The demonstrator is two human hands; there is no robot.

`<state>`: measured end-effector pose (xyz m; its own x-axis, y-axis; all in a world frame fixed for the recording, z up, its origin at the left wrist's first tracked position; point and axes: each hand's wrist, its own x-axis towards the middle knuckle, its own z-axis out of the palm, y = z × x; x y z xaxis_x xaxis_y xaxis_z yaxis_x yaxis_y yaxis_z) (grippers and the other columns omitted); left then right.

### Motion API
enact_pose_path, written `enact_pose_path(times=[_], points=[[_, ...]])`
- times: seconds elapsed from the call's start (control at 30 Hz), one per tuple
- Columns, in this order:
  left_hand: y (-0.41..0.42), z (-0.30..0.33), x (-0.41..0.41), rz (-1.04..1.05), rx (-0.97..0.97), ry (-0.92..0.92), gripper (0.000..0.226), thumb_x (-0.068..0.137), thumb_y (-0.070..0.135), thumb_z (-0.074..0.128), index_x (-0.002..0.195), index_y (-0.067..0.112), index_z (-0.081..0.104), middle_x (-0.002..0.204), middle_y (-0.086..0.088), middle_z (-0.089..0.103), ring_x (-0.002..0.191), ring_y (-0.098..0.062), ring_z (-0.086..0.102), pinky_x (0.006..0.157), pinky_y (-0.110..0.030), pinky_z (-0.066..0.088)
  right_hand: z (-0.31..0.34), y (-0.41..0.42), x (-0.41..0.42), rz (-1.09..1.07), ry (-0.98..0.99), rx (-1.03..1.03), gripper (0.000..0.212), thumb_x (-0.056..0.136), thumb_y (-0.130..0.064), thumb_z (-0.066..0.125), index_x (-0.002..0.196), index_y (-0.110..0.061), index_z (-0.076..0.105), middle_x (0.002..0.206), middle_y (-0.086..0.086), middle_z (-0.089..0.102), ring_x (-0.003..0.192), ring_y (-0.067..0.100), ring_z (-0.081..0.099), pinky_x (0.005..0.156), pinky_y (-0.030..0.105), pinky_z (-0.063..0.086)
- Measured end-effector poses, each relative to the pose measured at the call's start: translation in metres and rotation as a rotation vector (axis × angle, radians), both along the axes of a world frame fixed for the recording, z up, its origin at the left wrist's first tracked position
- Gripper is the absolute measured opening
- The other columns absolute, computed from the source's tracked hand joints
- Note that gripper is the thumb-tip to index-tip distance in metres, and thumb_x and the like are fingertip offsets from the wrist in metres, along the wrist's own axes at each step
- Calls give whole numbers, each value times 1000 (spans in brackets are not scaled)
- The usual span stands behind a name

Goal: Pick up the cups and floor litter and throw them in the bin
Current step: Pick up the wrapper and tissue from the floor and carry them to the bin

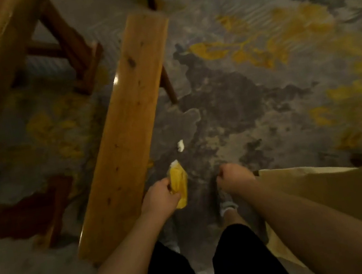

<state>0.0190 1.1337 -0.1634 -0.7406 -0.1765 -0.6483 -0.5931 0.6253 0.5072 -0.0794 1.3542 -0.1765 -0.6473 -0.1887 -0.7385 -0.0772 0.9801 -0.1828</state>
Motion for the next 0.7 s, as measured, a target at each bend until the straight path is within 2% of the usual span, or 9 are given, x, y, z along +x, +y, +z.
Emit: enact_pose_path(times=[0.1,0.23,0.37,0.5,0.6,0.7], points=[[18,-26,-21,105,54,-86,31,77,40,68,106,28,67,95,2,70,90,-23,65,68,-33,49,-42,-7,-41,73,-55,-30,25,92,-36,51,102,-18,64,108,11,67,96,31,63,75,35,50],[45,-74,-53,298,46,-151,23,79,39,70,99,32,63,80,14,59,82,-15,60,66,-30,42,-103,-14,-91,126,-65,-70,29,92,-34,51,112,-18,62,117,13,63,105,33,62,86,41,52],[53,-147,-83,378,18,-180,24,79,34,69,102,26,65,86,5,62,88,-22,63,70,-32,43,-186,-23,-128,219,-74,-39,30,93,-27,51,120,-14,57,123,14,56,109,35,58,87,46,54],[42,-246,-105,414,-14,-186,22,81,31,70,100,22,67,90,-1,66,84,-25,61,69,-33,42,-292,-38,-144,300,-81,3,39,92,-20,56,130,-14,50,129,12,48,117,36,53,90,48,51],[33,-319,-113,468,-17,-159,11,82,27,71,89,23,63,82,2,62,79,-22,59,65,-31,38,-374,-54,-148,340,-61,-11,42,93,-12,52,135,-13,48,133,13,46,121,36,49,93,49,50],[26,-382,-114,515,-96,-137,15,82,24,72,93,16,68,82,2,61,75,-18,54,63,-29,36,-444,-69,-148,406,-37,-47,49,94,-10,52,142,-16,45,139,13,43,125,36,44,95,51,46]])
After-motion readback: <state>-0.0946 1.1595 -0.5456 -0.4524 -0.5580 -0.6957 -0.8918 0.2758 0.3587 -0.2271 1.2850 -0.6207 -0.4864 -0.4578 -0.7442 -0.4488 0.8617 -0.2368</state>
